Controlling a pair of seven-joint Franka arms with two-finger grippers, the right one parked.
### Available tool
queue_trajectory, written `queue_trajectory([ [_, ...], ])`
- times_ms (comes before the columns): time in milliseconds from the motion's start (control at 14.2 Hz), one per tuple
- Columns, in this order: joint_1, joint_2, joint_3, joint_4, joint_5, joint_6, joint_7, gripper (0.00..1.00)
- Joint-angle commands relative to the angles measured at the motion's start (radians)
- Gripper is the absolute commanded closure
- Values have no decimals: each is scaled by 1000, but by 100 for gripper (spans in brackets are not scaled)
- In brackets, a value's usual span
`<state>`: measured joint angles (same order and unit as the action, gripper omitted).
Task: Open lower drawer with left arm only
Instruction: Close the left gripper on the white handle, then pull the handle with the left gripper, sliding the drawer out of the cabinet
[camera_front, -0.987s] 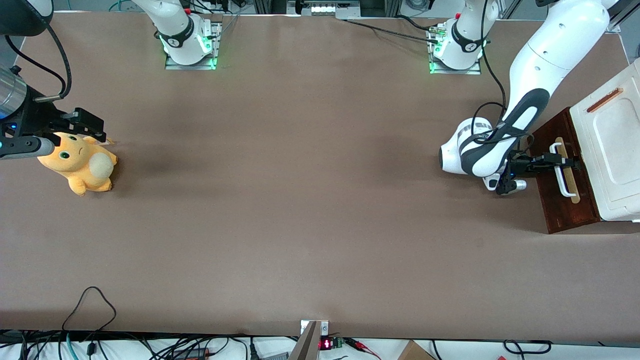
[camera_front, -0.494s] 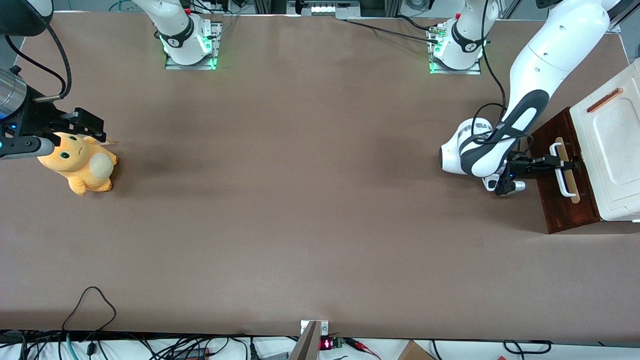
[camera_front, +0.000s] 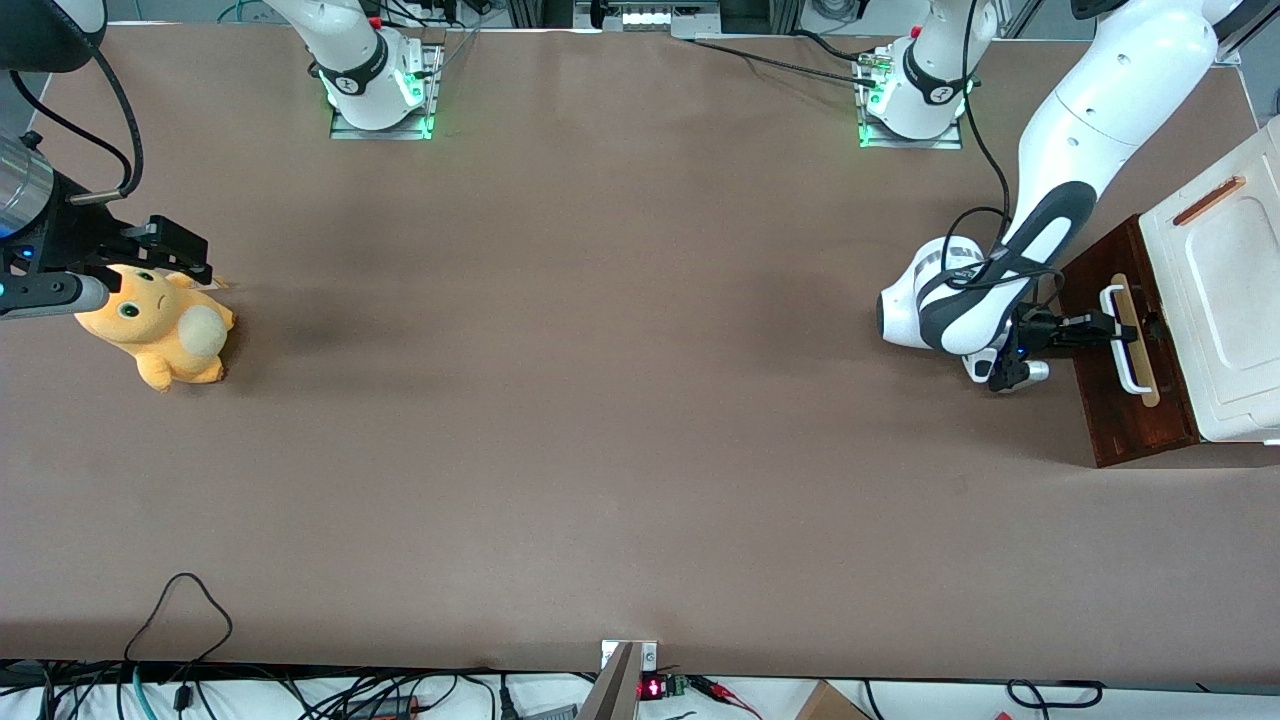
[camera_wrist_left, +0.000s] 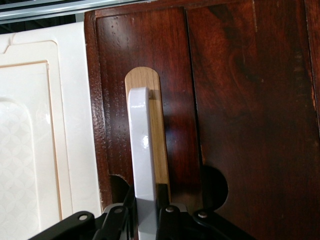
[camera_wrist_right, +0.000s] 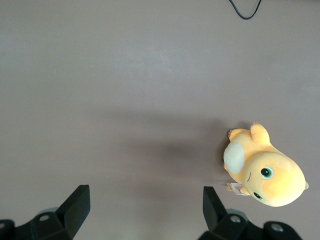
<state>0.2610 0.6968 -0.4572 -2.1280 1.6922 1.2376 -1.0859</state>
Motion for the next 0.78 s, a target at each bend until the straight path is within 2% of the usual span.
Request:
queue_trajectory([
  [0, 7, 6, -6, 0, 26, 0, 26, 100],
  [353, -23, -10, -57, 5, 7, 3, 34, 100],
  [494, -54, -26, -89, 6, -34, 19, 47, 100],
  [705, -97, -31, -118, 7, -54, 20, 57, 100],
])
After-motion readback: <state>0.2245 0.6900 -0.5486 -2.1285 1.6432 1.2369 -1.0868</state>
